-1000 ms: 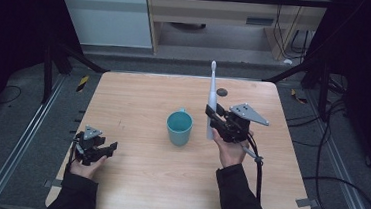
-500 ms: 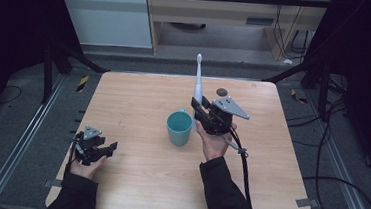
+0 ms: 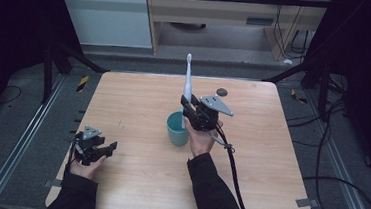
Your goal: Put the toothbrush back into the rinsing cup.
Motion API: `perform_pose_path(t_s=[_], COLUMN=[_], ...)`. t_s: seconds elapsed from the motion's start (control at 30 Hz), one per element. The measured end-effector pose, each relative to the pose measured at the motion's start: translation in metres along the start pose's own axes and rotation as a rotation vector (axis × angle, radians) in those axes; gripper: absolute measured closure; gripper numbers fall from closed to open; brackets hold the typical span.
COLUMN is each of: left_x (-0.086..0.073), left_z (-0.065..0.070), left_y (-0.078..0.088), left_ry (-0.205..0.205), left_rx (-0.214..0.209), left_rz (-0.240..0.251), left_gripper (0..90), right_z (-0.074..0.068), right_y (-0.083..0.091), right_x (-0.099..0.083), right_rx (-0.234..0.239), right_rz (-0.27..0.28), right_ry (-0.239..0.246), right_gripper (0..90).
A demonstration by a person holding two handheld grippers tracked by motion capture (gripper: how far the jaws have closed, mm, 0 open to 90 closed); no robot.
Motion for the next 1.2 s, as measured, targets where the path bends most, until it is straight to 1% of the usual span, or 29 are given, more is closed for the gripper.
perform_pose_path(t_s=[0.2, 0.27, 0.4, 0.53, 0.57, 0.63, 0.7, 0.73, 0.8, 0.97, 1.0, 1.2], left_x=[0.0, 0.0, 0.0, 0.0, 0.0, 0.0, 0.0, 0.0, 0.0, 0.0, 0.0, 0.0], left_z=[0.0, 0.0, -0.001, -0.001, -0.001, -0.001, -0.001, -0.001, -0.001, 0.0, 0.0, -0.001], left_y=[0.0, 0.0, 0.0, 0.0, 0.0, 0.0, 0.0, 0.0, 0.0, 0.0, 0.0, 0.0], left_ry=[0.0, 0.0, 0.001, 0.005, 0.004, 0.005, 0.004, 0.004, 0.004, 0.005, 0.005, 0.005], left_rx=[0.001, 0.001, 0.001, 0.001, 0.002, 0.002, 0.002, 0.002, 0.002, 0.002, 0.002, 0.002], left_rz=[-0.001, 0.0, 0.0, 0.005, 0.005, 0.005, 0.005, 0.006, 0.006, 0.008, 0.007, 0.007], left_gripper=[44.9, 44.9, 44.9, 45.0, 45.0, 44.9, 45.0, 45.0, 45.0, 45.0, 45.0, 45.0], right_z=[-0.003, -0.004, -0.005, -0.008, -0.009, -0.009, -0.01, -0.01, -0.011, -0.013, -0.013, -0.015], right_y=[-0.009, -0.015, -0.021, -0.027, -0.029, -0.03, -0.032, -0.032, -0.033, -0.035, -0.036, -0.038], right_x=[-0.005, -0.01, -0.014, -0.019, -0.022, -0.023, -0.028, -0.028, -0.03, -0.038, -0.041, -0.048], right_rx=[-0.004, -0.016, -0.021, -0.033, -0.04, -0.044, -0.053, -0.053, -0.059, -0.077, -0.087, -0.089], right_rz=[-0.001, -0.01, -0.019, -0.036, -0.049, -0.052, -0.073, -0.073, -0.083, -0.108, -0.12, -0.152], right_ry=[-0.01, -0.005, -0.009, 0.003, 0.009, 0.012, 0.021, 0.021, 0.042, 0.065, 0.085, 0.098], right_gripper=[66.4, 66.3, 66.3, 66.3, 66.3, 66.3, 66.3, 66.3, 66.3, 66.2, 66.2, 66.2])
Point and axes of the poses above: each handheld gripper's, and its own axes: y roughly backward along the jaws, x roughly out of its top, z roughly to its right, the point moved 3 cm from there along -y, roughly forward along the jaws, and after that the axes turned 10 degrees about -x, right-handed, at the moved point
